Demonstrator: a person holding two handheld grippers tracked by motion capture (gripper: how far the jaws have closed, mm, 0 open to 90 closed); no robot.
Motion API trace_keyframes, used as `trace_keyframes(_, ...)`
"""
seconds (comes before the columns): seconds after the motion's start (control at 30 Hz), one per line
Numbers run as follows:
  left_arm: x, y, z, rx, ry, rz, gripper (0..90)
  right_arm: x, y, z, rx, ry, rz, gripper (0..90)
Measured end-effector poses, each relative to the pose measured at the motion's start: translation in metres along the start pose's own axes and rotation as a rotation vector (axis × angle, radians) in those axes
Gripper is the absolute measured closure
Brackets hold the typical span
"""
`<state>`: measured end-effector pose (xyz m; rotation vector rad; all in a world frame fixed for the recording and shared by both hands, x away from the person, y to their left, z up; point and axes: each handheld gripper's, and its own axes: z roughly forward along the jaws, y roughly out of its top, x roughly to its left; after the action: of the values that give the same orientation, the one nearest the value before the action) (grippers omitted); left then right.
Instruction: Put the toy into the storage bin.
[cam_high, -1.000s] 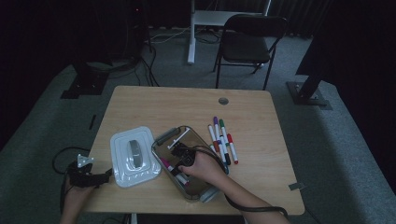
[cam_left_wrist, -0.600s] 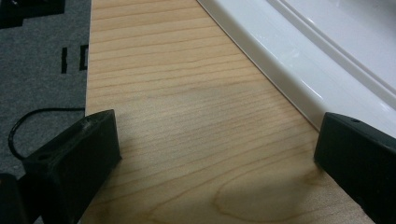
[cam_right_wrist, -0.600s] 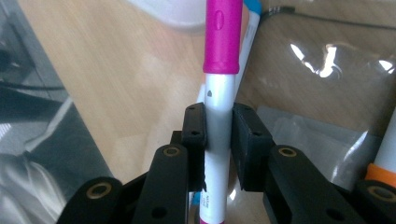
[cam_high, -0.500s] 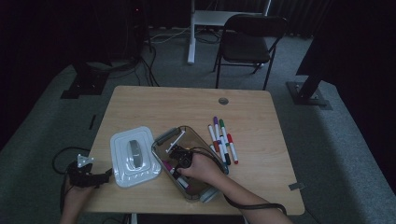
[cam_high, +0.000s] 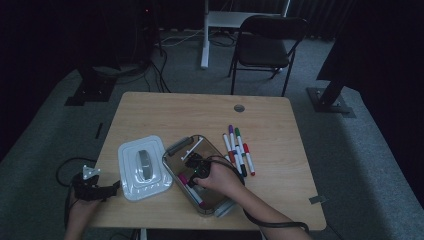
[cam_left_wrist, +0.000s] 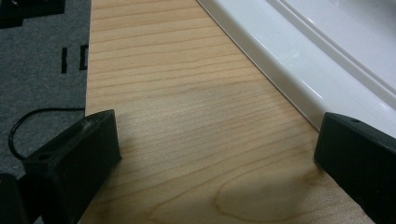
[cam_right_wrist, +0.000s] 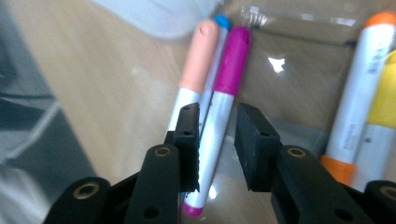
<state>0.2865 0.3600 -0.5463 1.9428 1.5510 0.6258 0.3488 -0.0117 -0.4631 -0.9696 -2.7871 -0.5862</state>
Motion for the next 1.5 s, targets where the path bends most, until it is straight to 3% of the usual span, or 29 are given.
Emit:
trace_keyframes(0.07,0.000,0.000,0.000,0.000,0.000,0.002,0.7,-0.003,-0.002,-0.019,-0.055,0.040,0.009,67.6)
trace_keyframes(0.3,0.000,0.000,0.000,-0.001,0.000,0.000,0.7,-0.017,-0.015,-0.069,-0.221,0.045,0.029,60.8)
trace_keyframes(0.6,0.000,0.000,0.000,-0.001,0.001,0.001,0.6,-0.050,-0.041,-0.118,-0.399,-0.027,0.079,55.6)
trace_keyframes(0.73,0.000,0.000,0.000,-0.001,0.001,0.000,0.7,-0.065,-0.055,-0.129,-0.433,-0.052,0.099,56.2)
trace_keyframes(0.87,0.000,0.000,0.000,0.000,0.001,0.002,0.7,-0.082,-0.069,-0.131,-0.459,-0.111,0.142,56.2)
trace_keyframes(1.03,0.000,0.000,0.000,0.000,0.000,0.000,0.7,-0.103,-0.085,-0.126,-0.443,-0.186,0.204,57.7)
trace_keyframes(1.17,0.000,0.000,0.000,0.000,0.000,0.000,0.7,-0.126,-0.097,-0.112,-0.411,-0.238,0.279,59.7)
trace_keyframes(1.5,0.000,0.000,0.000,0.000,0.000,0.000,0.7,-0.165,-0.111,-0.072,-0.338,-0.269,0.388,62.8)
